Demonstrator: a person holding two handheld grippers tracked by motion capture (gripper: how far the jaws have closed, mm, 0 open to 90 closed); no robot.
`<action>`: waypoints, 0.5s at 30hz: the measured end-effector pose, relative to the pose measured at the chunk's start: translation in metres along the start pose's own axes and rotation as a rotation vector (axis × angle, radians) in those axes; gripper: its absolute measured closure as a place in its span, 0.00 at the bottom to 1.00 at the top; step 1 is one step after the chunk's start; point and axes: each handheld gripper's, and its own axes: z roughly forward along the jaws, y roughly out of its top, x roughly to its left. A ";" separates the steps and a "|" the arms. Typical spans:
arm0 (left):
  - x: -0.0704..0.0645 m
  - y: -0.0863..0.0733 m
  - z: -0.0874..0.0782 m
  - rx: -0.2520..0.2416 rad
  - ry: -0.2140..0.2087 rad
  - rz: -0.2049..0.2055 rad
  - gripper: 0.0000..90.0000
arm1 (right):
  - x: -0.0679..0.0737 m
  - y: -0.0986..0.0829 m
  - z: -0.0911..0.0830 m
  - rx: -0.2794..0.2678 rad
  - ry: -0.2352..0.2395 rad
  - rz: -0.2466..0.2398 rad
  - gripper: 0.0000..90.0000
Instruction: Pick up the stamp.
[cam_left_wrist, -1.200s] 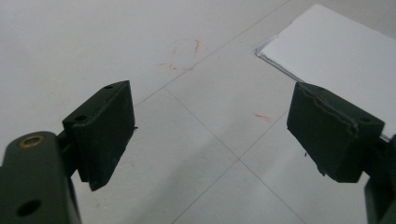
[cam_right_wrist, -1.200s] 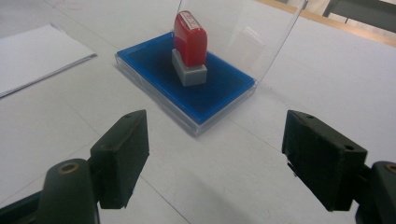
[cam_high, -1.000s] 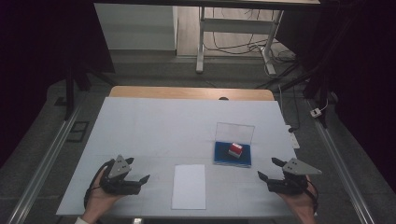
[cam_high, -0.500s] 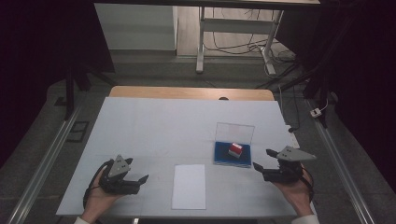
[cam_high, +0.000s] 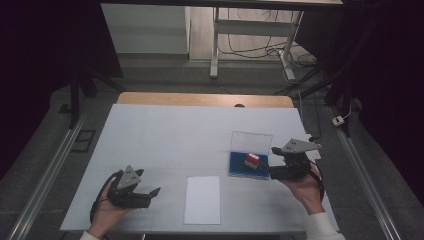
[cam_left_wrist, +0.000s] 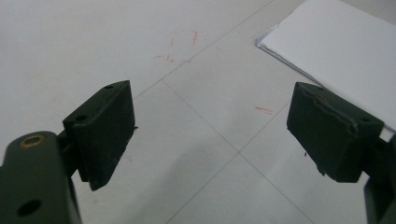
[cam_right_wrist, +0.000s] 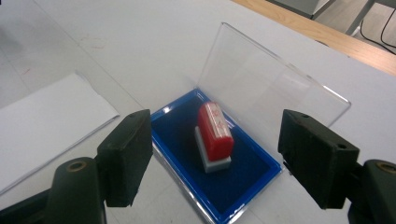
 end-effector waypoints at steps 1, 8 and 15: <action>0.000 0.000 0.000 0.002 -0.001 0.002 0.17 | 0.001 0.002 0.001 0.006 0.001 -0.005 0.29; 0.000 0.000 0.003 0.009 0.001 0.003 0.17 | 0.000 0.018 0.010 0.028 0.006 -0.024 0.29; -0.003 0.000 0.005 0.021 0.005 0.013 0.18 | -0.009 0.025 0.023 0.063 0.022 -0.038 0.29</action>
